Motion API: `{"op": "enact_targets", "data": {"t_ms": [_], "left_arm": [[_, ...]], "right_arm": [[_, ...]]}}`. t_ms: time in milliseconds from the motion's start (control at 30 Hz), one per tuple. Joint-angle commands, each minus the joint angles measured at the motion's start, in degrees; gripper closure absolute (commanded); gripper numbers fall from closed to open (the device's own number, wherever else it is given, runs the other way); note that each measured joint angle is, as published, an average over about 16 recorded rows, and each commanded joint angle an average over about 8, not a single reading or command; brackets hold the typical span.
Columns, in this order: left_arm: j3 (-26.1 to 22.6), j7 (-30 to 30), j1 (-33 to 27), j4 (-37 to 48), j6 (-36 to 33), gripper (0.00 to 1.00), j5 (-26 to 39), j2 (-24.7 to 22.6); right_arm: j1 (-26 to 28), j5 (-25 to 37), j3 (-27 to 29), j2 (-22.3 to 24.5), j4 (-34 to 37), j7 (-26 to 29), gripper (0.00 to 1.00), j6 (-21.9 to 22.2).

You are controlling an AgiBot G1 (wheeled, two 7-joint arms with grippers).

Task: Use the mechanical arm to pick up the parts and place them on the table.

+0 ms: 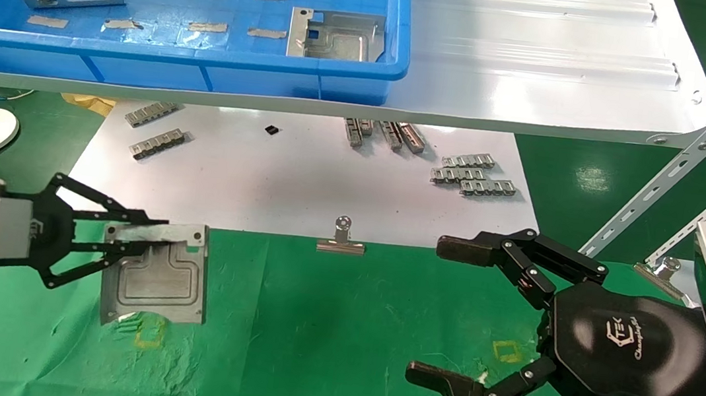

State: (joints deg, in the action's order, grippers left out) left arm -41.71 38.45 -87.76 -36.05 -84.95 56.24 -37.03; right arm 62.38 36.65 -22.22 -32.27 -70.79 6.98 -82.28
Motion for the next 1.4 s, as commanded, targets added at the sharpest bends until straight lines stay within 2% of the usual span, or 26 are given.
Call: {"op": "enact_targets", "data": {"t_ms": [33,333,367,400,600,667,933,1100,1300,1400], "left_arm": [[-0.5,2.5,0.6,2.7,1.7,1.0,1.7,-1.2],[-4.0,8.7,-2.1,12.4,-1.7,1.0,7.4,-5.1],[-4.4,9.4,-2.4,13.4,-1.9,0.97,8.1,-5.4],[-4.7,10.1,-2.7,14.5,-1.9,0.91,8.7,-5.8],[-5.9,12.4,-4.4,21.1,0.0,0.16,11.0,-8.6],[-5.9,13.3,-4.8,22.8,0.5,0.0,11.3,-9.3],[-6.0,14.2,-6.4,27.1,-3.2,0.0,11.0,-10.3],[-6.0,9.7,-7.1,28.8,-6.0,0.0,10.0,-10.5],[-5.5,2.5,-6.0,30.6,-6.3,0.0,7.7,-11.1],[-5.3,0.9,-5.5,31.1,-6.4,0.0,7.1,-11.5]], "right_arm": [[0.0,0.0,0.0,0.0,0.0,0.0,0.0,0.0],[0.0,0.0,0.0,0.0,0.0,0.0,0.0,0.0],[0.0,0.0,0.0,0.0,0.0,0.0,0.0,0.0],[0.0,0.0,0.0,0.0,0.0,0.0,0.0,0.0],[0.0,0.0,0.0,0.0,0.0,0.0,0.0,0.0],[0.0,0.0,0.0,0.0,0.0,0.0,0.0,0.0],[0.0,0.0,0.0,0.0,0.0,0.0,0.0,0.0],[0.0,0.0,0.0,0.0,0.0,0.0,0.0,0.0],[0.0,0.0,0.0,0.0,0.0,0.0,0.0,0.0],[0.0,0.0,0.0,0.0,0.0,0.0,0.0,0.0]]}}
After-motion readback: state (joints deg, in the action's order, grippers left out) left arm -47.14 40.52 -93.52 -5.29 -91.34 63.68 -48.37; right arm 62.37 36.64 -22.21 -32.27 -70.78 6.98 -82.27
